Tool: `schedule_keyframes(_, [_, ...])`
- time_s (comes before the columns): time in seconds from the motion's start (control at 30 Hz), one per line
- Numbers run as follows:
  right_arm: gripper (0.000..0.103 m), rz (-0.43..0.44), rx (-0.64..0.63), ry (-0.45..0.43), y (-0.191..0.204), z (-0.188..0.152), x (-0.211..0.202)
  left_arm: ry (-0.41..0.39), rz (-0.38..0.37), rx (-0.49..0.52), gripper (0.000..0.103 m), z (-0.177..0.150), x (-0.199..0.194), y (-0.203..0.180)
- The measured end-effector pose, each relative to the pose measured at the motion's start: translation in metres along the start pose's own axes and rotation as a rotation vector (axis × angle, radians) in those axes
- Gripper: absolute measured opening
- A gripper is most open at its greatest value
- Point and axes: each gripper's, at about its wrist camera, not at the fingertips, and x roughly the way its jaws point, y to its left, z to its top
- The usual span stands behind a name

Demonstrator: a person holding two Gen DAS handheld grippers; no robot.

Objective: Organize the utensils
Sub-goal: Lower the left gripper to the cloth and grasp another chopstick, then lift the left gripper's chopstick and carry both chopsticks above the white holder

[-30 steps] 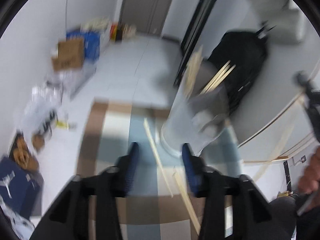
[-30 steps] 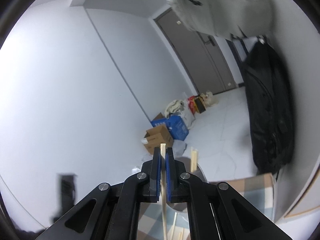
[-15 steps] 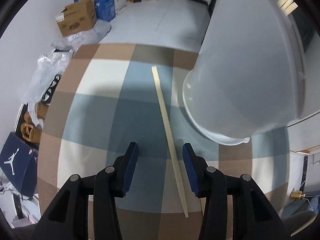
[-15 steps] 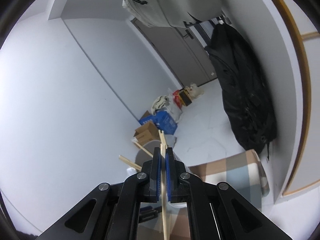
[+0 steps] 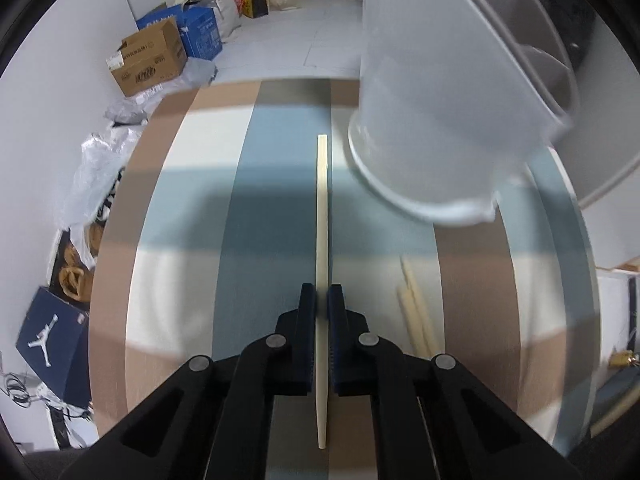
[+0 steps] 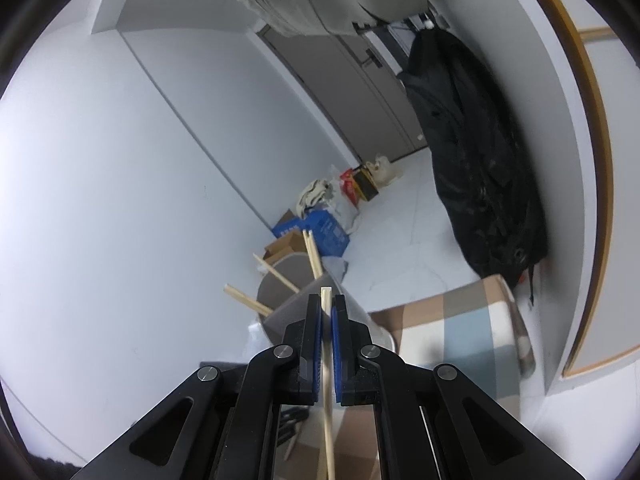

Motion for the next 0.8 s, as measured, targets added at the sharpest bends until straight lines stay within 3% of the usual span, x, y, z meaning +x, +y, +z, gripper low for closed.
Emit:
schedule_keyframes(0.2, [0.004, 0.015, 0.009, 0.020, 0.000, -0.006, 0.002, 0.081, -0.096, 0.028, 0.002, -0.029, -0.016, 0.006])
schedule_keyframes(0.27, [0.004, 0.021, 0.009, 0.020, 0.001, -0.007, 0.002, 0.127, -0.113, 0.019, 0.002, -0.026, -0.017, 0.011])
schedule_keyframes(0.33, [0.004, 0.025, 0.012, 0.019, 0.002, -0.007, 0.002, 0.115, -0.126, -0.006, 0.003, -0.018, -0.021, 0.014])
schedule_keyframes(0.37, [0.004, 0.025, 0.015, 0.019, 0.001, -0.007, 0.003, 0.105, -0.123, -0.012, 0.006, -0.013, -0.022, 0.014])
schedule_keyframes(0.5, [0.004, 0.022, 0.032, 0.018, -0.001, -0.006, 0.004, 0.041, -0.109, -0.025, 0.038, 0.018, -0.019, 0.006])
schedule_keyframes(0.73, [0.004, 0.015, 0.039, 0.009, -0.006, -0.005, 0.002, 0.071, -0.022, 0.023, 0.039, 0.036, 0.016, -0.006])
schedule_keyframes(0.8, [0.004, 0.014, 0.041, 0.007, -0.007, -0.004, 0.001, 0.030, 0.000, 0.032, 0.039, 0.037, 0.016, -0.006])
